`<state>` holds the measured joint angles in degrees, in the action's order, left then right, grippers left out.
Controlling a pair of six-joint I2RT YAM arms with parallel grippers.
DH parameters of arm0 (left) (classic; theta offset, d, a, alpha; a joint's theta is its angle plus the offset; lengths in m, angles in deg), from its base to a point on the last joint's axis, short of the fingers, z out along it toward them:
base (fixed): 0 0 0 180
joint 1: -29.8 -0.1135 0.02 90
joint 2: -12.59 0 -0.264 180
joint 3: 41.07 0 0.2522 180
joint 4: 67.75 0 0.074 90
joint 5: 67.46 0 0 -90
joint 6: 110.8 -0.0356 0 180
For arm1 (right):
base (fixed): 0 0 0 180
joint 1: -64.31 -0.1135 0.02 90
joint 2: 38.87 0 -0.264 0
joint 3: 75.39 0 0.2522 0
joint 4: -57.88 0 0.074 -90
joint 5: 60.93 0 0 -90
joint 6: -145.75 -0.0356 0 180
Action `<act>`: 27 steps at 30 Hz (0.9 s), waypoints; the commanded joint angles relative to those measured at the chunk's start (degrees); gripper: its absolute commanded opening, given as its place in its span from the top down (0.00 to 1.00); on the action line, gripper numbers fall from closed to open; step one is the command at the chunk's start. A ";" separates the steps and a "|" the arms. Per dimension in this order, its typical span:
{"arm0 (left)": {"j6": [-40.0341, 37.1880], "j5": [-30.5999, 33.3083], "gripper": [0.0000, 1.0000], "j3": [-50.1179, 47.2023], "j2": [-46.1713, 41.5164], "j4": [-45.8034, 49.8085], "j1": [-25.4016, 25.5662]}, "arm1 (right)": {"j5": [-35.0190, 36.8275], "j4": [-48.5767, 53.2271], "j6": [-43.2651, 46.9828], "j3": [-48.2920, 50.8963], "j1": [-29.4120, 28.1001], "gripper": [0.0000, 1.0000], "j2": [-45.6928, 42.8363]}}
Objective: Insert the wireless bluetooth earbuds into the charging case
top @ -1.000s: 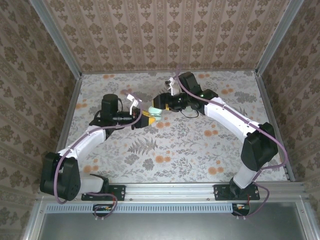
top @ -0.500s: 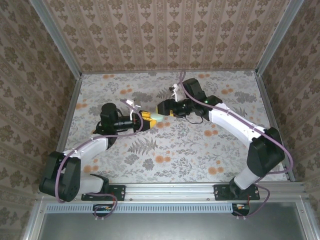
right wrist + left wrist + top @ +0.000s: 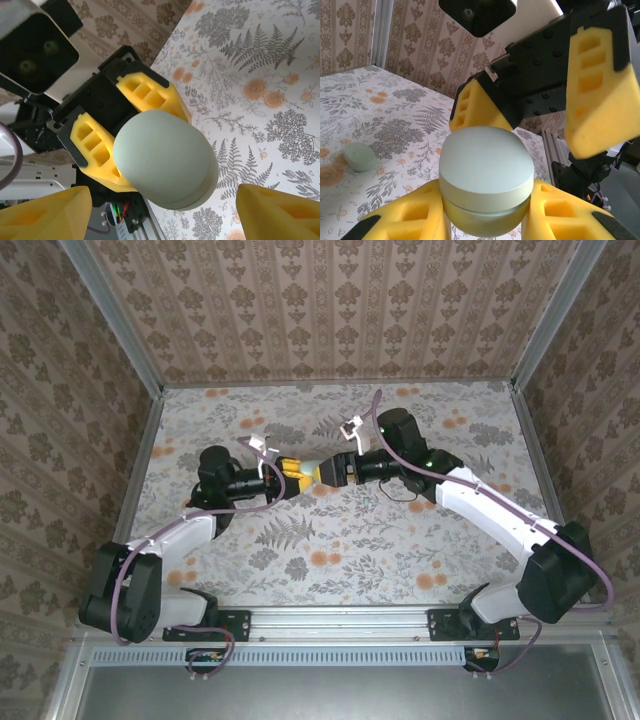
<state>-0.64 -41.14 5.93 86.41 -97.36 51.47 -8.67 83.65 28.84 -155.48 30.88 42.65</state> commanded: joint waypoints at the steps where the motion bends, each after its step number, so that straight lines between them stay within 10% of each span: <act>1: 0.46 -2.15 1.00 0.06 -1.24 -1.83 0.28 | 1.87 2.34 3.16 -2.59 -0.32 0.23 1.85; 27: -26.03 7.13 1.00 1.00 -13.36 23.60 5.58 | 4.26 4.81 4.23 -6.53 0.30 0.25 4.15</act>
<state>-21.86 -34.08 6.06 75.26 -73.82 56.41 -4.78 87.61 33.10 -161.55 30.84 46.27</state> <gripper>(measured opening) 0.309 0.754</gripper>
